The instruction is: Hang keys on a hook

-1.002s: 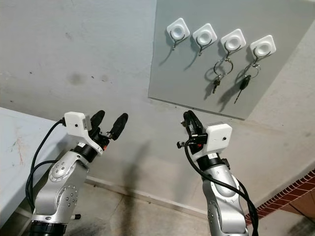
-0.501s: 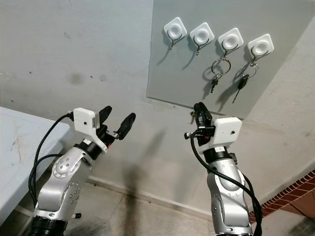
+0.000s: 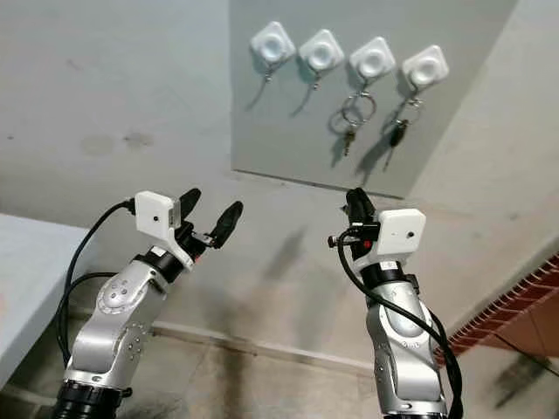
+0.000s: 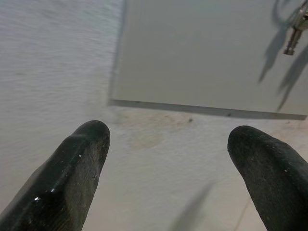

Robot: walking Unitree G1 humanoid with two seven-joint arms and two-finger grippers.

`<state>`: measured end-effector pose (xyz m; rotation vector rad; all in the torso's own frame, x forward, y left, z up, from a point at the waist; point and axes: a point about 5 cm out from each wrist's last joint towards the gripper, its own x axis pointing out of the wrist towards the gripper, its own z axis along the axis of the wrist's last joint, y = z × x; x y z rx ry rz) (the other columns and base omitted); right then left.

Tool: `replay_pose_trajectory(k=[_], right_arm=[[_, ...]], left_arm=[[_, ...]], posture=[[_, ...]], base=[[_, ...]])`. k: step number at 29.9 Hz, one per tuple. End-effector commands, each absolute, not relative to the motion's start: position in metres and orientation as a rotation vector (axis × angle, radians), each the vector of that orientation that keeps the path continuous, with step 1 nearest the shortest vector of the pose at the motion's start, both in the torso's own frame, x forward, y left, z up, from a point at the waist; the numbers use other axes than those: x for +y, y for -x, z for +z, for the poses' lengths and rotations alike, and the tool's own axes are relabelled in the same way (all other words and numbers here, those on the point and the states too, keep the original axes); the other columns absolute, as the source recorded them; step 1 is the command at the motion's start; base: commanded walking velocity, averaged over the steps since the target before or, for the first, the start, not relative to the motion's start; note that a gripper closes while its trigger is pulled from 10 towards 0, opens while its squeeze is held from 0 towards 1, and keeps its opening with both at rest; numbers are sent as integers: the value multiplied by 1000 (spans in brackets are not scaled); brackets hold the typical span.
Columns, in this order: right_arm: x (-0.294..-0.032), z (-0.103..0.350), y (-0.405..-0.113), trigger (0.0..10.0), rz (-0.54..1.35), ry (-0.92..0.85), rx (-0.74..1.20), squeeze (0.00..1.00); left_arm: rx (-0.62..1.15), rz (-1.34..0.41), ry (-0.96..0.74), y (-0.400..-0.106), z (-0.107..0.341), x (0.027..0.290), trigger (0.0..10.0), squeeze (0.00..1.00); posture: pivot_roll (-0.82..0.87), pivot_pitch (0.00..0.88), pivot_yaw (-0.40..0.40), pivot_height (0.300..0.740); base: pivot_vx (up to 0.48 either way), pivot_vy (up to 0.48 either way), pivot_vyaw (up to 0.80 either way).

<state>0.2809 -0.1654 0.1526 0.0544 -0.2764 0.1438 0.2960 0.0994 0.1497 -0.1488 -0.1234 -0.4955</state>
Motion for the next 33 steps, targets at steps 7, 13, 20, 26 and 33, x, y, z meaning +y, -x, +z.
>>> replay_pose_trajectory(k=[7, 13, 20, 26, 33], right_arm=[[-168, 153, -283, 10000, 130, -53, -261, 0], [-169, 151, -283, 10000, 128, -52, -252, 0], [-169, 152, -283, 10000, 127, -51, -257, 0], [-168, 156, -282, 10000, 143, -55, -290, 0], [-157, 166, -285, 10000, 234, -64, -328, 0]], left_arm=[[-134, -502, 141, -297, 151, 98, 10000, 0], [-139, -499, 127, -297, 152, 98, 10000, 0], [-153, -504, 118, -296, 154, 97, 10000, 0], [-148, -505, 144, -297, 154, 97, 10000, 0], [-194, -558, 124, -301, 171, 92, 10000, 0]], posture=[[-11, 0, -54, 740], [-10, 0, -56, 740], [-9, 0, -58, 740], [-11, 0, -57, 740], [-14, 0, -56, 740]], base=[[0, 0, -742], [0, 0, -741], [0, 0, -738], [0, 0, -122], [0, 0, 0]])
